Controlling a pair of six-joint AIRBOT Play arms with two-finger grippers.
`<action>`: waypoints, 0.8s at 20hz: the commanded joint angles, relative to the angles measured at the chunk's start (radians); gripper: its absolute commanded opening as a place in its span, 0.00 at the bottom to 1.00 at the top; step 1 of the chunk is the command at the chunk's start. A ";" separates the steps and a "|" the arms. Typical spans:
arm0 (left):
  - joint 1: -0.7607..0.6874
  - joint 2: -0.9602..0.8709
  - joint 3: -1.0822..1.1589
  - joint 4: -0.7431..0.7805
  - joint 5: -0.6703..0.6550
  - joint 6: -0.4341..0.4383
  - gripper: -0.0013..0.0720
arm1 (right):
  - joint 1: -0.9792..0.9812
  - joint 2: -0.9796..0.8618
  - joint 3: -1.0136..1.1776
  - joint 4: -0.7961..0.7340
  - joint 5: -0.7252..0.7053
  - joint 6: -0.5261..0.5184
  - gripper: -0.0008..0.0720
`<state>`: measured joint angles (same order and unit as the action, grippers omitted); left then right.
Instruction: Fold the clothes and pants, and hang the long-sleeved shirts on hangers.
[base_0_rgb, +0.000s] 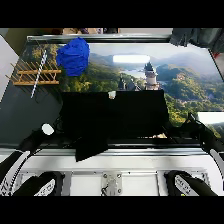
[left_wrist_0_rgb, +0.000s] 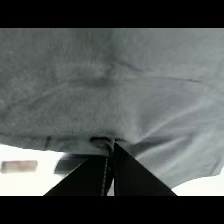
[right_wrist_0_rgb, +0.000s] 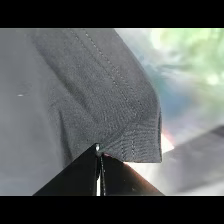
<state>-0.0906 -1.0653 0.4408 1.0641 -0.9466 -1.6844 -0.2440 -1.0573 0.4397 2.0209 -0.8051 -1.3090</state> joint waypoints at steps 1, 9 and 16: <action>-0.012 0.096 0.034 0.107 -0.119 0.002 0.03 | 0.000 0.034 0.067 -0.069 -0.125 -0.008 0.03; -0.011 0.308 0.082 0.141 -0.265 0.002 0.03 | 0.000 0.111 0.126 -0.223 -0.364 -0.010 0.03; -0.011 0.084 0.332 0.142 -0.251 0.068 0.03 | 0.001 0.099 0.294 -0.223 -0.369 -0.008 0.03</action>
<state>-0.1017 -0.8928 0.6735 1.2030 -1.2015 -1.6470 -0.2436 -0.9516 0.6739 1.8050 -1.1637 -1.3178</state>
